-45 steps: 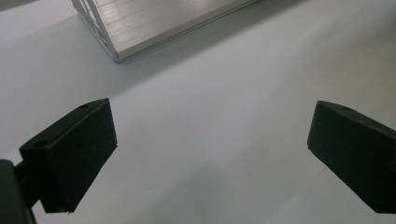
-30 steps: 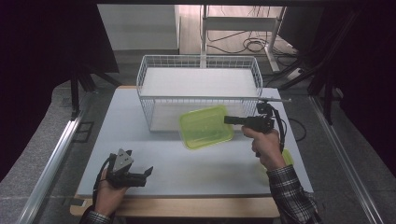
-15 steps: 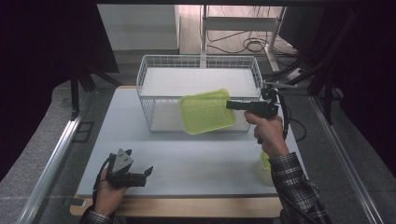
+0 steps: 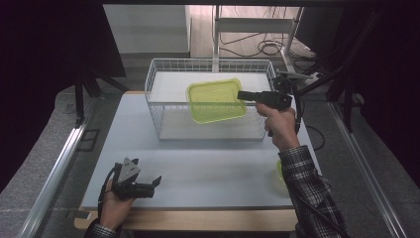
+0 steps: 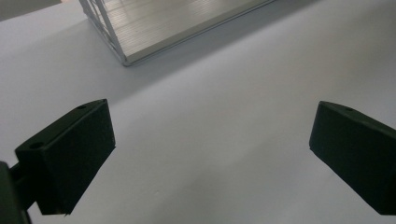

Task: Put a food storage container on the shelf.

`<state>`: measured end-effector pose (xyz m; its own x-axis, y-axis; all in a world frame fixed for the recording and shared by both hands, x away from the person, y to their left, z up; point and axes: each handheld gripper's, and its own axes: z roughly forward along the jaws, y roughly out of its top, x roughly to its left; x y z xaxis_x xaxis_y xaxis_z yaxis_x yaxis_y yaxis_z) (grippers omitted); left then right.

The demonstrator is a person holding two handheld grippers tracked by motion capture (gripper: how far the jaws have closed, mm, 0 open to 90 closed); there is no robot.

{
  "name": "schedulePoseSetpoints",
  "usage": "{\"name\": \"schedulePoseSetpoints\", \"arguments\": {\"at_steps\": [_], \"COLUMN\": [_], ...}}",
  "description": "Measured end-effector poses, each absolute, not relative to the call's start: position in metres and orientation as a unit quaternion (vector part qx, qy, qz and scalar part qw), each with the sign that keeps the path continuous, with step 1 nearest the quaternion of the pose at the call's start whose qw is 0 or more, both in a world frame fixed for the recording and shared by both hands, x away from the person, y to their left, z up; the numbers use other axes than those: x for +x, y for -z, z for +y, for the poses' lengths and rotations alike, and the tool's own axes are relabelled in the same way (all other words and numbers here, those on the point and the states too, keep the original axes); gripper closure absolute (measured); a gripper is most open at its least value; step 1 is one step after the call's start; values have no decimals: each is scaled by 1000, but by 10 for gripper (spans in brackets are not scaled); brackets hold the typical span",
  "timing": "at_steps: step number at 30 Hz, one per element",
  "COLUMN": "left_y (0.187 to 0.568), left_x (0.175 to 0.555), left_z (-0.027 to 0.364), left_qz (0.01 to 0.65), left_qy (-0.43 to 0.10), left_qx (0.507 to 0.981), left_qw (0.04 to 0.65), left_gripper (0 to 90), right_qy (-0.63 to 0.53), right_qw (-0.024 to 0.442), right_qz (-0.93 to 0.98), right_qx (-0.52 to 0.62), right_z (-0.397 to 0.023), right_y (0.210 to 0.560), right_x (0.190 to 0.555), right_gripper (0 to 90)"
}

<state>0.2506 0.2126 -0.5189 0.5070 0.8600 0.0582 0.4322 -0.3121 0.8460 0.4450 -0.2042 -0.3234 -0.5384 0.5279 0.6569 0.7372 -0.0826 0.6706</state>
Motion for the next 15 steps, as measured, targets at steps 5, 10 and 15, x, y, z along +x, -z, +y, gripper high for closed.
{"name": "schedulePoseSetpoints", "arguments": {"at_steps": [5,10,15], "left_y": [518,518,517], "left_x": [250,250,250], "left_z": [215,215,216], "left_qz": [427,427,427], "left_qy": [-267,-270,-273], "left_qx": [759,757,757], "left_qw": [412,413,413], "left_gripper": [0,0,0], "right_qy": [572,574,572], "right_qw": [78,62,39], "right_qz": [-663,-659,-654], "right_qx": [-476,-482,-494], "right_z": [-202,-199,-195], "right_y": [314,308,301], "right_x": [454,463,474], "right_gripper": [803,802,802]}}
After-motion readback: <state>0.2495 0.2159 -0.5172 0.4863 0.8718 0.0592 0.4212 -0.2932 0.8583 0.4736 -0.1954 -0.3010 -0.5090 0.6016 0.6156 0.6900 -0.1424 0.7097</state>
